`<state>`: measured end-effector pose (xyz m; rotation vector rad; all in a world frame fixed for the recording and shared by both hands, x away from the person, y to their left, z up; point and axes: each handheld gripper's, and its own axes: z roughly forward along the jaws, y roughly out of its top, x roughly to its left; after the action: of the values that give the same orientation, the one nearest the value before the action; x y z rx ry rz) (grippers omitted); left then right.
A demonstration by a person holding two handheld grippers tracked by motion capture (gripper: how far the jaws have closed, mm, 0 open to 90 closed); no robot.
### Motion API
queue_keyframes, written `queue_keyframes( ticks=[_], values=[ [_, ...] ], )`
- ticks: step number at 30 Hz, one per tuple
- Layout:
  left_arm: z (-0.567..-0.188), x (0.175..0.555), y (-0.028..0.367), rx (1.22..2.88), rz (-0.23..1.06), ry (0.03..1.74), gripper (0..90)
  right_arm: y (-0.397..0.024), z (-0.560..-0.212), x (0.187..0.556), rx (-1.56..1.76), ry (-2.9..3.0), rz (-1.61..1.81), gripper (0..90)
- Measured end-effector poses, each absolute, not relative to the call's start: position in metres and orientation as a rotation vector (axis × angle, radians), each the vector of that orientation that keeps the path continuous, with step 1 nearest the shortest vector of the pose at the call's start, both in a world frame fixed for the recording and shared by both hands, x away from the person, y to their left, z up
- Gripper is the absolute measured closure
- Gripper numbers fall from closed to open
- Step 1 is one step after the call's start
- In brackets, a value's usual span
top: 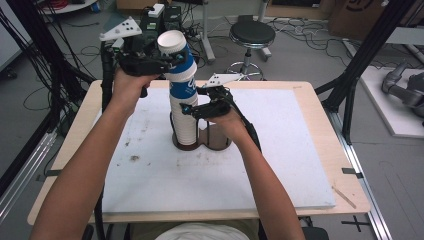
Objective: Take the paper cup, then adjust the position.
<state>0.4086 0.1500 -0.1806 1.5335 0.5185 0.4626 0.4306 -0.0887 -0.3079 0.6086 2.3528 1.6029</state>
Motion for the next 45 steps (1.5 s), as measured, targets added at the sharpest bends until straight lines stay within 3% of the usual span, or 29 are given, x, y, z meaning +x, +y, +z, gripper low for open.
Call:
queue_keyframes(
  ticks=[10, 15, 23, 34, 45],
  values=[
    [-0.174, 0.388, 0.188, 1.499, 0.505, 0.542, 28.3, -0.095, -0.307, 0.428, 0.606, 2.348, 1.613, 17.0],
    [-0.189, 0.379, 0.207, 1.515, 0.511, 0.565, 28.3, -0.112, -0.305, 0.421, 0.606, 2.345, 1.583, 17.0],
    [-0.246, 0.358, 0.232, 1.585, 0.504, 0.594, 28.2, -0.141, -0.309, 0.402, 0.555, 2.367, 1.515, 17.0],
    [-0.304, 0.349, 0.213, 1.644, 0.435, 0.583, 28.0, -0.186, -0.342, 0.373, 0.641, 2.351, 1.496, 17.0],
    [-0.325, 0.347, 0.19, 1.662, 0.373, 0.58, 27.8, -0.184, -0.359, 0.362, 0.646, 2.389, 1.566, 17.0]
  ],
)
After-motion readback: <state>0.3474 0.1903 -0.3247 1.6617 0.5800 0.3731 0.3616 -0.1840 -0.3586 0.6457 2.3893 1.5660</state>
